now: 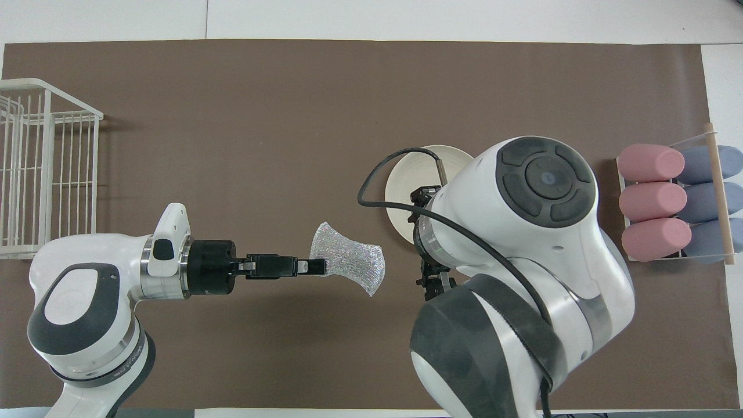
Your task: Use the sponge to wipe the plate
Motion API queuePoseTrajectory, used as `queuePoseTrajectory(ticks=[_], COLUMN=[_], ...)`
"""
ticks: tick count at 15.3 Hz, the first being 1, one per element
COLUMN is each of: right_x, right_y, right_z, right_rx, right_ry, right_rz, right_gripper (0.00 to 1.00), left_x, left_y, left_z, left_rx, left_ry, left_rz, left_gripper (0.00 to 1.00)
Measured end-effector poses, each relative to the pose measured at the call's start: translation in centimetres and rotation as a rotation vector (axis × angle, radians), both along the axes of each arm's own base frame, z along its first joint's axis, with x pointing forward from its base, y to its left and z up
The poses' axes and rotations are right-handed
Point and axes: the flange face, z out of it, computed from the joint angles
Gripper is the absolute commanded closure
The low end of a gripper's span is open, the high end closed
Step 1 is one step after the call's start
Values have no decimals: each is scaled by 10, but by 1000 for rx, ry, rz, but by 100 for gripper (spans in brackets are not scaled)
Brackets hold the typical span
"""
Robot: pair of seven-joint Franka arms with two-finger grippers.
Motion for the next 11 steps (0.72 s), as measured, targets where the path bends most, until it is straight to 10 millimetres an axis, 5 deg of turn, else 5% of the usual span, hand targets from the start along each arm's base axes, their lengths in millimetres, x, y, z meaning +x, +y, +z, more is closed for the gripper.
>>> queuePoseTrajectory(ticks=[8,11], right_x=[-26,-22], right_y=[56,61], right_z=[0,-7], right_rx=[34,39], right_ry=[13,6], right_rz=[-51,-58], right_gripper=[0,0], left_x=[0,-1], left_y=[-5,-6], left_z=[4,4], left_rx=[-19,-24], left_ry=[0,2], left_rz=[-29,-36], left_gripper=[100,100])
